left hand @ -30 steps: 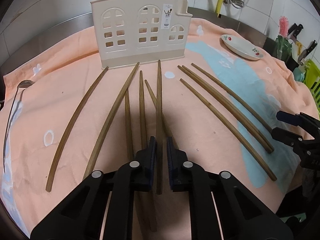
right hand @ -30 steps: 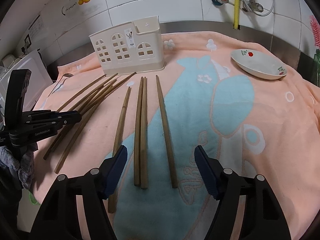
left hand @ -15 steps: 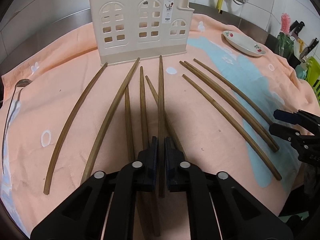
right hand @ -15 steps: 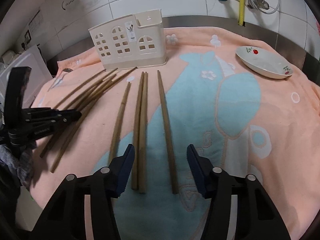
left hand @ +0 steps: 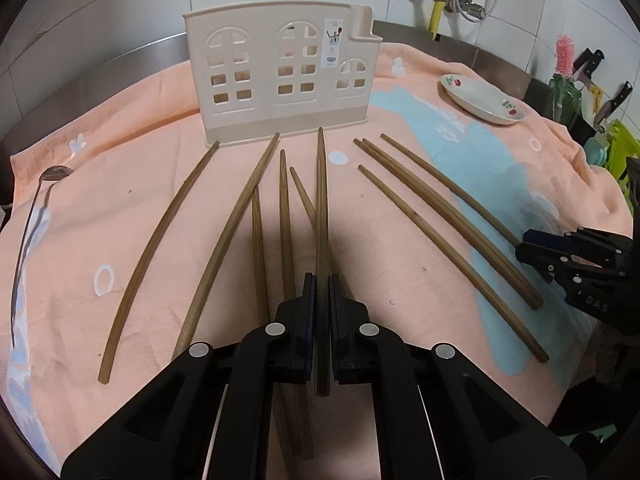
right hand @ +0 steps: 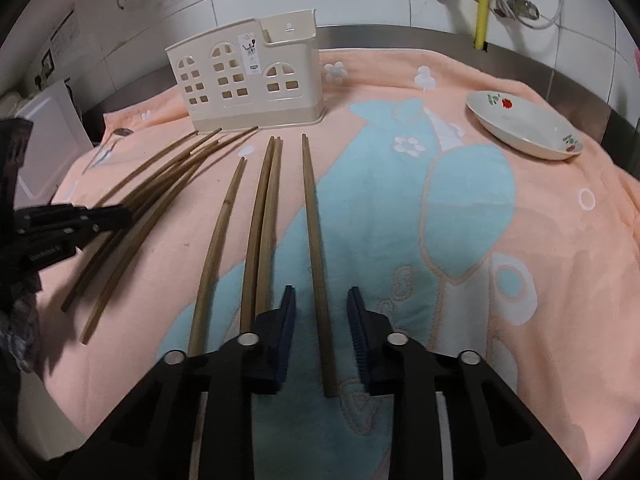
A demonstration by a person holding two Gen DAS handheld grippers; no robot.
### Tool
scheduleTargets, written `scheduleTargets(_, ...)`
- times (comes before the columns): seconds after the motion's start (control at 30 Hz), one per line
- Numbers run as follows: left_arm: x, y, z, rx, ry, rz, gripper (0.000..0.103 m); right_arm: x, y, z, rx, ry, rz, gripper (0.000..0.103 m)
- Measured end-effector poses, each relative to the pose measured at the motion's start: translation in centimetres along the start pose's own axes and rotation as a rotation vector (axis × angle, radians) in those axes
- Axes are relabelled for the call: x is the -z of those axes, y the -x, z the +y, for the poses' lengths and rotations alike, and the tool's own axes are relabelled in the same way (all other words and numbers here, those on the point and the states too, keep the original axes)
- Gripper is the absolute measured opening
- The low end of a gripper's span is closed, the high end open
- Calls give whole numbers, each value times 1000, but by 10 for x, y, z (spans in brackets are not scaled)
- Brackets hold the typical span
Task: Organize utensils
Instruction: 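Lower the left gripper onto a wooden chopstick and close while the right gripper grasps another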
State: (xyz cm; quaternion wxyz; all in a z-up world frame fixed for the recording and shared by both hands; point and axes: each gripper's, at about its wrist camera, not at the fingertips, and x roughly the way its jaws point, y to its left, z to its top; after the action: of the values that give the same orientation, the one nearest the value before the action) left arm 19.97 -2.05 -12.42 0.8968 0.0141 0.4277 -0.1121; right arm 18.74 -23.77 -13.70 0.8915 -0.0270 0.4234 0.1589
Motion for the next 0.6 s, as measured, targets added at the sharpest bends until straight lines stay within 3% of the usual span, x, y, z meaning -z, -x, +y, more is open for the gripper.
scheduleTargets(0.27, -1, 13, 1, 1, 0, -19, 5, 3, -1, 8, 64, 58, 2, 8)
scheduleTargets(0.6, -2, 31, 3, -7, 3, -40, 5, -3, 23, 15, 66, 64, -62, 7)
